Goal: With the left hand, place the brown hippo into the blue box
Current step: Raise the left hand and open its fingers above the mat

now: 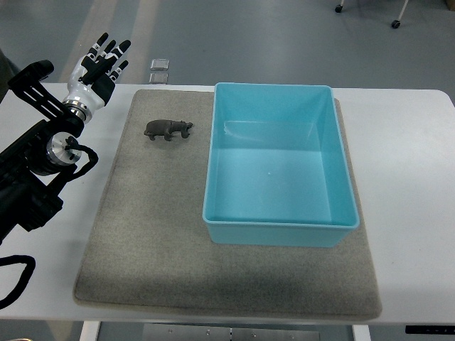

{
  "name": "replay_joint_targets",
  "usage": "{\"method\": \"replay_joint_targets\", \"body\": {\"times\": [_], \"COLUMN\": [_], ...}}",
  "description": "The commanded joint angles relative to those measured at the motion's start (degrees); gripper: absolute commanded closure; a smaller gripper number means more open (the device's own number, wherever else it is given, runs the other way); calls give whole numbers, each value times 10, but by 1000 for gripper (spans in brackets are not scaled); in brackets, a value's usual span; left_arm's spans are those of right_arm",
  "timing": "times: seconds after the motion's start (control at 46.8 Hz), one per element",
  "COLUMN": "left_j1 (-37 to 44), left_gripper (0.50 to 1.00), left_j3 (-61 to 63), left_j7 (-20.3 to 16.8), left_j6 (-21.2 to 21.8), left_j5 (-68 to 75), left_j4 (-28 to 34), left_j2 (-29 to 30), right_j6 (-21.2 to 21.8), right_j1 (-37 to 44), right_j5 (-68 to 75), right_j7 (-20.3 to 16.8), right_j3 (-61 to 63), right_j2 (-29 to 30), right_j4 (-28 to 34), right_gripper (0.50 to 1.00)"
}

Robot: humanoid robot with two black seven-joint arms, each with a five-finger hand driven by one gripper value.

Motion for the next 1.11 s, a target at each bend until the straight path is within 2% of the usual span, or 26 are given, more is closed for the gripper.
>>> {"method": "replay_joint_targets", "body": {"times": [0.0, 0.854, 1.089], "left_j1": [1, -5, -7], "left_gripper": [504, 504, 504], "left_j3": [3, 19, 19], "left_j7": [0, 0, -3], "left_j6": [0, -10, -36], "left_j5": [1, 0, 1], "left_j4": [0, -2, -2], "left_j2": [-1, -4, -2], "right_j6": [0, 0, 0], "right_j1": [0, 0, 0], "right_j5": [0, 0, 0], "right_j7": [0, 0, 0], "right_j3": [0, 0, 0], "right_j2": [0, 0, 0], "right_j4": [0, 0, 0], "right_gripper": [564, 564, 564]}}
